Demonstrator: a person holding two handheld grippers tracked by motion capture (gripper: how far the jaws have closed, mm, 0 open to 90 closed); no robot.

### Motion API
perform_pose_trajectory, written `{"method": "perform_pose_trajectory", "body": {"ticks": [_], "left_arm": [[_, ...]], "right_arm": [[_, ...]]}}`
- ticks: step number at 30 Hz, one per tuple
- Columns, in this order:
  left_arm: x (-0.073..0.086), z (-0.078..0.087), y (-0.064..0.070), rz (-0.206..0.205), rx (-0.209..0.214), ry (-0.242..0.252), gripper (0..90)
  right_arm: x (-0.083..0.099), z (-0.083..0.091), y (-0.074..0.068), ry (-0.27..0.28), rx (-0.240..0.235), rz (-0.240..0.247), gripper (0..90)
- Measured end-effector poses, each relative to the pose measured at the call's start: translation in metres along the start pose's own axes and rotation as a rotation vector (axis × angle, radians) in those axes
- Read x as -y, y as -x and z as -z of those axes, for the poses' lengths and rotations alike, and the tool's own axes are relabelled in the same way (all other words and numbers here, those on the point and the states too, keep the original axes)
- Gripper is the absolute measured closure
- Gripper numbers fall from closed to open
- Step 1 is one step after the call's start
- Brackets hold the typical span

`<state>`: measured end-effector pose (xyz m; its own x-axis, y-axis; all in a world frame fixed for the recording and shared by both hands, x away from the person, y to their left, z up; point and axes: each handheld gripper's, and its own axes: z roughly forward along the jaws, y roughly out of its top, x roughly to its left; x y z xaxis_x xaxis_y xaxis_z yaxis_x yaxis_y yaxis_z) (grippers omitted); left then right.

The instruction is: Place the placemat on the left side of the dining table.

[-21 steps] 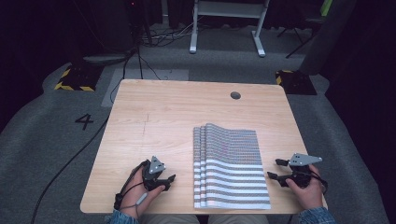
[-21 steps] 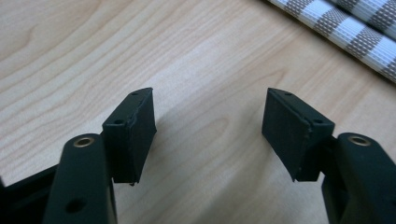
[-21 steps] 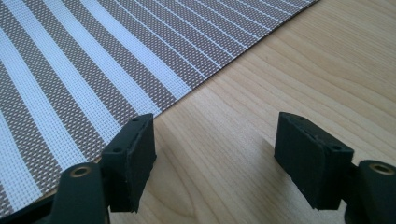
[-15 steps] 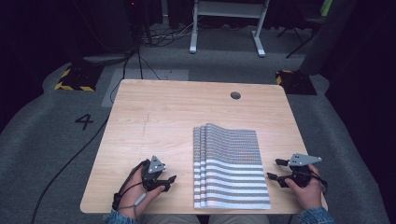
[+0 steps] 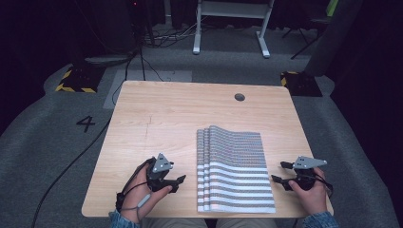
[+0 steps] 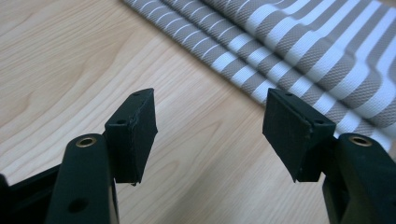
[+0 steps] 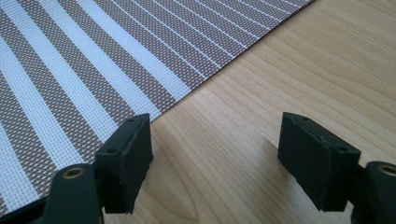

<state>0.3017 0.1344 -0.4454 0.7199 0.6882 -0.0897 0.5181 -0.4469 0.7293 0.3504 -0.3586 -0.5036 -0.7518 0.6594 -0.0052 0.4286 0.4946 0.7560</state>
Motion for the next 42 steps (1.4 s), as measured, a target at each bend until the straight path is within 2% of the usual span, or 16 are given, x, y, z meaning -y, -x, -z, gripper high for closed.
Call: {"method": "perform_pose_trajectory", "body": {"ticks": [2, 4, 5, 6, 8, 13, 18, 25, 26, 28, 30, 31, 34, 36, 38, 42], "left_arm": [[-0.006, -0.004, 0.004, -0.013, 0.006, 0.0, 36.1], [-0.013, -0.009, 0.008, -0.022, 0.025, 0.007, 36.1], [-0.019, -0.016, 0.013, -0.022, 0.052, 0.02, 36.2], [-0.019, -0.016, 0.013, -0.022, 0.052, 0.02, 36.3], [-0.027, -0.031, 0.021, -0.012, 0.111, 0.036, 36.3], [-0.034, -0.053, 0.03, -0.022, 0.138, 0.019, 36.2], [-0.036, -0.07, 0.032, 0.003, 0.176, 0.014, 36.1], [-0.035, -0.091, 0.032, 0.041, 0.181, -0.033, 31.9], [-0.033, -0.097, 0.032, 0.05, 0.192, -0.05, 30.2], [-0.031, -0.102, 0.032, 0.073, 0.214, -0.044, 29.2], [-0.03, -0.105, 0.032, 0.072, 0.232, -0.038, 29.7], [-0.027, -0.11, 0.032, 0.049, 0.25, -0.025, 30.1], [-0.027, -0.111, 0.034, 0.04, 0.251, -0.023, 31.8], [-0.028, -0.112, 0.035, 0.0, 0.24, -0.027, 33.3], [-0.029, -0.112, 0.037, 0.012, 0.233, -0.031, 37.4], [-0.032, -0.112, 0.042, -0.012, 0.217, -0.047, 48.9]], "right_arm": [[0.0, 0.0, 0.0, 0.0, -0.001, 0.0, 26.5], [0.0, 0.0, 0.0, -0.001, -0.002, 0.001, 26.4], [0.0, 0.0, 0.0, -0.001, -0.001, 0.002, 26.4], [0.0, 0.0, 0.0, -0.001, -0.001, 0.002, 26.4], [0.0, 0.0, 0.0, -0.001, -0.001, 0.001, 26.4], [0.0, 0.0, 0.0, 0.0, -0.001, 0.0, 26.4], [0.0, 0.001, 0.0, -0.004, -0.002, 0.003, 26.4], [0.0, 0.0, 0.0, -0.001, 0.002, -0.001, 26.4], [0.0, 0.0, 0.0, -0.002, 0.0, -0.003, 26.4], [0.0, 0.0, 0.0, -0.002, 0.001, -0.004, 26.4], [0.0, 0.0, 0.0, -0.002, 0.001, -0.002, 26.4], [0.0, 0.0, 0.0, -0.003, 0.001, -0.004, 26.4], [0.0, 0.0, 0.0, -0.003, 0.001, -0.006, 26.3], [-0.001, 0.0, 0.0, -0.004, 0.003, -0.006, 26.3], [-0.001, -0.001, 0.0, -0.003, 0.005, -0.009, 26.1], [-0.001, -0.001, 0.0, -0.004, 0.004, -0.01, 26.1]]}}
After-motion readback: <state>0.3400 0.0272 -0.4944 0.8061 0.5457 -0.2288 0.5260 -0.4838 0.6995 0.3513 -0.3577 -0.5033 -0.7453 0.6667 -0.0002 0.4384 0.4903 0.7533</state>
